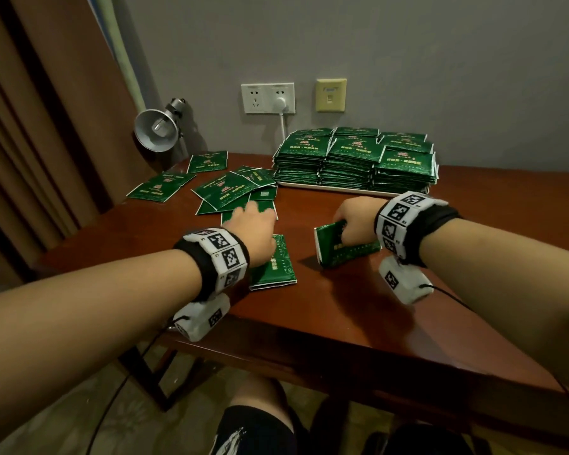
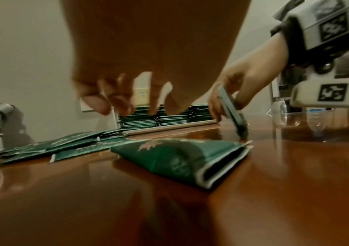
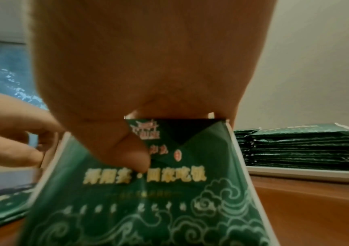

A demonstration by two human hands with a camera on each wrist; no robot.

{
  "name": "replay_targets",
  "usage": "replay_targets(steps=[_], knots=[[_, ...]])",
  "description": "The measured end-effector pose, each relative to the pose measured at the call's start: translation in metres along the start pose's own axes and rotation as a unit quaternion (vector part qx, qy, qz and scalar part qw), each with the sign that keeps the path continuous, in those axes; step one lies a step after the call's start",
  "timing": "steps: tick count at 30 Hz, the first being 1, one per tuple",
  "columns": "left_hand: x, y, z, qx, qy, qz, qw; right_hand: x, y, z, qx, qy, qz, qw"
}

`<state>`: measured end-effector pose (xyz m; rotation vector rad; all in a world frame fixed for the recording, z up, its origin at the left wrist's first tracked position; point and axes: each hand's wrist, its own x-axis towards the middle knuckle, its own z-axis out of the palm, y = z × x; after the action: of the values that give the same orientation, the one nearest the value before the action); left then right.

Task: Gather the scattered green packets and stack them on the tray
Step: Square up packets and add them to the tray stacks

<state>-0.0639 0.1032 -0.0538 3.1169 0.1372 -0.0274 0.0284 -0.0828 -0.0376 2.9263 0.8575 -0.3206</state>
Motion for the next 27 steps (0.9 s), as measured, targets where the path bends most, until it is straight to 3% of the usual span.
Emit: replay_targets(steps=[2, 5, 8, 11, 15, 18, 22, 27], knots=[[-0.001, 0.01, 0.004, 0.037, -0.082, -0.088, 0.992, 0.002, -0.003, 0.001, -0.026, 0.019, 0.0, 0.999], [-0.004, 0.023, 0.011, 0.061, -0.16, -0.114, 0.979, 0.006, -0.004, 0.007, -0.039, 0.041, -0.003, 0.998], [0.001, 0.023, 0.011, 0.057, -0.16, -0.049, 0.984, 0.005, -0.004, 0.014, -0.046, 0.002, -0.001, 0.999], [0.005, 0.019, 0.009, -0.031, -0.167, 0.0, 0.985, 0.004, -0.001, 0.018, -0.046, -0.04, 0.004, 0.998], [0.006, 0.018, 0.019, -0.039, -0.113, -0.043, 0.992, 0.006, 0.001, 0.019, -0.026, -0.049, 0.002, 0.998], [0.011, 0.014, 0.023, -0.008, -0.117, -0.076, 0.99, 0.007, -0.001, 0.017, -0.08, -0.069, -0.006, 0.994], [0.011, 0.013, 0.02, -0.037, -0.123, -0.054, 0.99, 0.004, -0.002, 0.015, -0.138, -0.072, 0.021, 0.988], [0.01, 0.011, 0.025, -0.042, -0.11, -0.012, 0.993, -0.004, 0.002, 0.021, -0.049, -0.032, 0.006, 0.998]])
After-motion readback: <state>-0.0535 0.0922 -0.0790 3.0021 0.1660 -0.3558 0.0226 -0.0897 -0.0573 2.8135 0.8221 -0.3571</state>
